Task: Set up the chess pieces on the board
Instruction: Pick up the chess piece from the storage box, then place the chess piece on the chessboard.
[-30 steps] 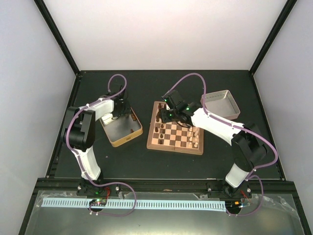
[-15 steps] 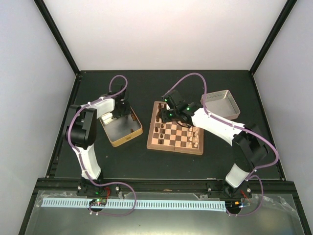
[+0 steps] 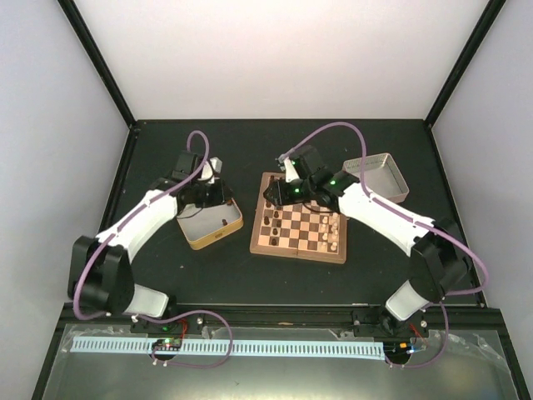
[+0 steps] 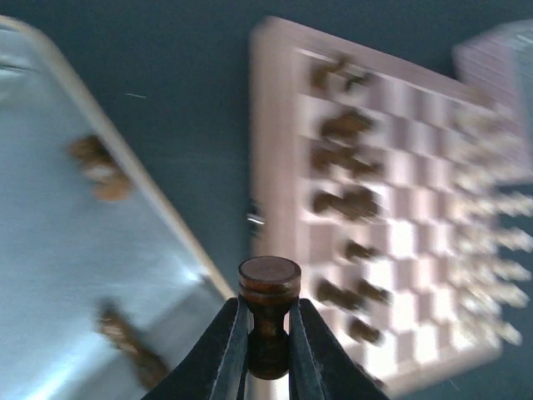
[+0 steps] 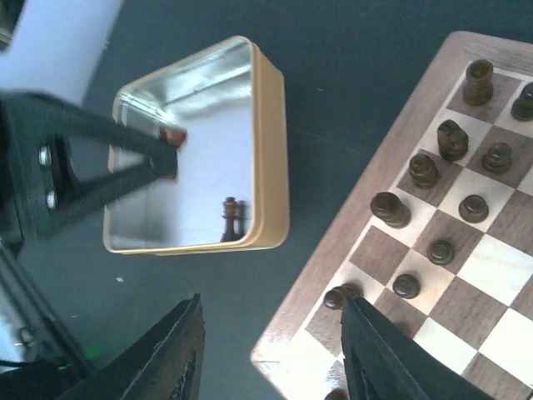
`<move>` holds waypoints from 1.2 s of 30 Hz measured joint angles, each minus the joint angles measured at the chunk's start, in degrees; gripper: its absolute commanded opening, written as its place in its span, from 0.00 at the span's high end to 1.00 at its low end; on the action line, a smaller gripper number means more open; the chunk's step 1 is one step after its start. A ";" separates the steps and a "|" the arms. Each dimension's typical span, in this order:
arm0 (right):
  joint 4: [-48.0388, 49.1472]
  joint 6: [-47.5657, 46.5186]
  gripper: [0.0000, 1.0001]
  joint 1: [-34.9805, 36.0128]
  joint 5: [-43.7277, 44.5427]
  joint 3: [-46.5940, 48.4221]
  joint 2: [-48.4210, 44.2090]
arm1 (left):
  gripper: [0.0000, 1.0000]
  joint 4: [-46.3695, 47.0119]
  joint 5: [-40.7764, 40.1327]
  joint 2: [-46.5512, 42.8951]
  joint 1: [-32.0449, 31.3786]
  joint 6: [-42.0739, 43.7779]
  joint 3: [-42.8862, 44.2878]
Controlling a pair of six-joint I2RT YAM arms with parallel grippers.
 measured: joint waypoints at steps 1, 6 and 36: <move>0.35 0.46 0.48 -0.61 -1.68 -0.07 -0.52 | 0.98 1.31 2.75 -2.01 -1.01 0.44 -1.20; 2.60 3.69 0.33 -4.48 -9.42 -1.81 -4.37 | 0.98 7.13 13.22 -6.80 -6.78 3.43 -4.46; 16.17 18.97 0.89 -5.81 -26.95 -15.72 -11.89 | 0.81 20.83 23.63 -10.80 -16.57 9.22 -8.83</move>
